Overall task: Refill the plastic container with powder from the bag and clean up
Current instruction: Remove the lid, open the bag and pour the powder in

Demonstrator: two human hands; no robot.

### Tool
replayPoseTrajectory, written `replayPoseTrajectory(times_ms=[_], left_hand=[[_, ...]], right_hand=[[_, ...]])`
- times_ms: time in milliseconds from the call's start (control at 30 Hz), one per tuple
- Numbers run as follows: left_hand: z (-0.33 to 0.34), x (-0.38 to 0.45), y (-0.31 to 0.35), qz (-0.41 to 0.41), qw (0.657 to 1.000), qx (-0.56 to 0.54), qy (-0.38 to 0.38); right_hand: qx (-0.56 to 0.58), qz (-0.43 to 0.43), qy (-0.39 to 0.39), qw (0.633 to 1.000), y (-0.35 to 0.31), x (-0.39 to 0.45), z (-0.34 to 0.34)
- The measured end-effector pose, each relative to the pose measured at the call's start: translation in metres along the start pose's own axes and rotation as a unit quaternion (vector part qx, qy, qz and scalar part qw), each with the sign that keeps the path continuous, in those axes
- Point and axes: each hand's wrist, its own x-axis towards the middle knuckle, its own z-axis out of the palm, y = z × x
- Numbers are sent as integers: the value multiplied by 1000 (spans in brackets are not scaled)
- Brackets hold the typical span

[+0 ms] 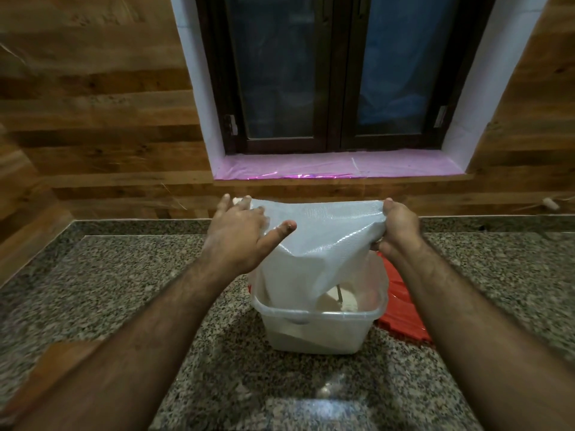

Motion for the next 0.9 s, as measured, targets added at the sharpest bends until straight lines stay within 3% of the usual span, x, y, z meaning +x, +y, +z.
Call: replayPoseTrajectory(times_ms=[133, 233, 367, 467, 600, 700, 833, 900], left_hand=[[3, -4, -6, -24, 990, -51, 126], [2, -3, -7, -32, 999, -18, 30], [6, -6, -10, -28, 987, -90, 129], [7, -6, -8, -16, 999, -6, 31], [11, -9, -6, 3, 988, -62, 141], [9, -9, -3, 14, 999, 4, 30], [9, -9, -5, 10, 990, -61, 127], [5, -4, -5, -13, 998, -38, 45]], right_hand=[[1, 5, -10, 1000, 3, 4, -2], [14, 9, -9, 1000, 5, 4, -2], [32, 10, 2, 999, 5, 3, 1], [49, 8, -2, 999, 4, 2, 2], [47, 8, -5, 999, 2, 0, 2], [69, 16, 1, 998, -2, 0, 2], [85, 29, 6, 996, -4, -3, 0], [94, 33, 8, 995, -5, -4, -1]])
